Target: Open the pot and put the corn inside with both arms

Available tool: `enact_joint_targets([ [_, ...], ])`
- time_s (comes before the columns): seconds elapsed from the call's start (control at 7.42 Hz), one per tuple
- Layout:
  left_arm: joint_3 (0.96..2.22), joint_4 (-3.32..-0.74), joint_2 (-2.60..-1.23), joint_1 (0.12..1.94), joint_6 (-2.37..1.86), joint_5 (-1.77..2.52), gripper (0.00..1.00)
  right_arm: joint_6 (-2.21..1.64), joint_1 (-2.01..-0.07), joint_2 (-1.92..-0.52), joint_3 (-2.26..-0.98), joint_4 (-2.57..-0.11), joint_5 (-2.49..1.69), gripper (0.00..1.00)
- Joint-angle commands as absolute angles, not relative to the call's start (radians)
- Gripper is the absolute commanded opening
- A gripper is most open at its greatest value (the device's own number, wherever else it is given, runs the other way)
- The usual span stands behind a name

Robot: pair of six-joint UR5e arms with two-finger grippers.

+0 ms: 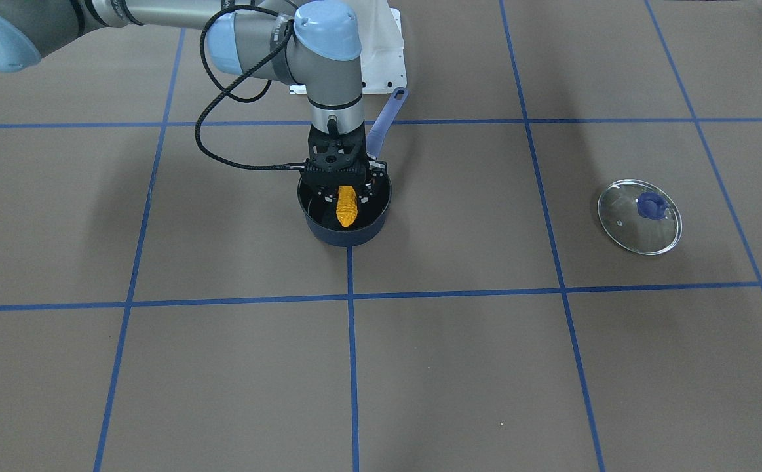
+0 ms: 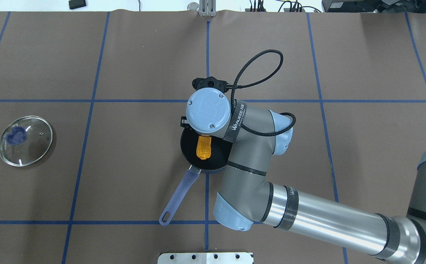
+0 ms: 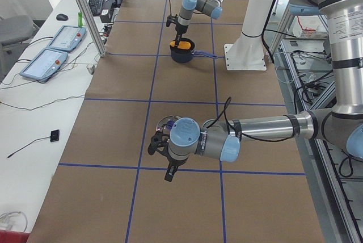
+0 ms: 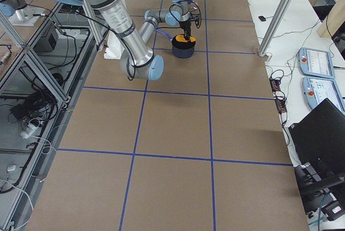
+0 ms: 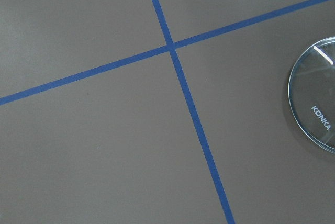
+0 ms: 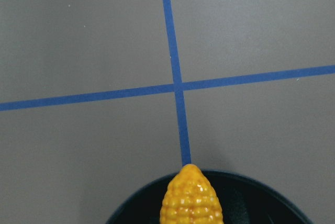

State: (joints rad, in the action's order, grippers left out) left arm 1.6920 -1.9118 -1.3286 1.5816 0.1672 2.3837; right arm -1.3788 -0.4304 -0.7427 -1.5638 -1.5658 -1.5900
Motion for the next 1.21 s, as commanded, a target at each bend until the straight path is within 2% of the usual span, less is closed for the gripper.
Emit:
enact_joint_targets([
  [0.0,1.692,-1.914,-1.327,1.582,0.169,2.384,0.98,-1.388,-0.423,-0.741,-1.569,-1.569,-1.555,1.0],
  [0.27,1.684,-1.917,-1.325,1.583,0.179,2.387,0.98,-1.28,-0.58,-0.745,-1.588,-1.575,-1.714,1.0],
  [0.54,1.687,-1.913,-1.319,1.58,0.179,2.385,0.98,-1.047,-0.816,-0.803,-1.588,-1.575,-1.932,1.0],
  [0.81,1.695,-1.904,-1.319,1.574,0.166,2.401,0.98,-0.749,-1.024,-0.924,-1.583,-1.574,-2.066,1.0],
  [1.08,1.753,-1.695,-1.353,1.562,0.167,2.413,0.98,-0.472,-1.162,-1.065,-1.585,-1.572,-2.114,1.0],
])
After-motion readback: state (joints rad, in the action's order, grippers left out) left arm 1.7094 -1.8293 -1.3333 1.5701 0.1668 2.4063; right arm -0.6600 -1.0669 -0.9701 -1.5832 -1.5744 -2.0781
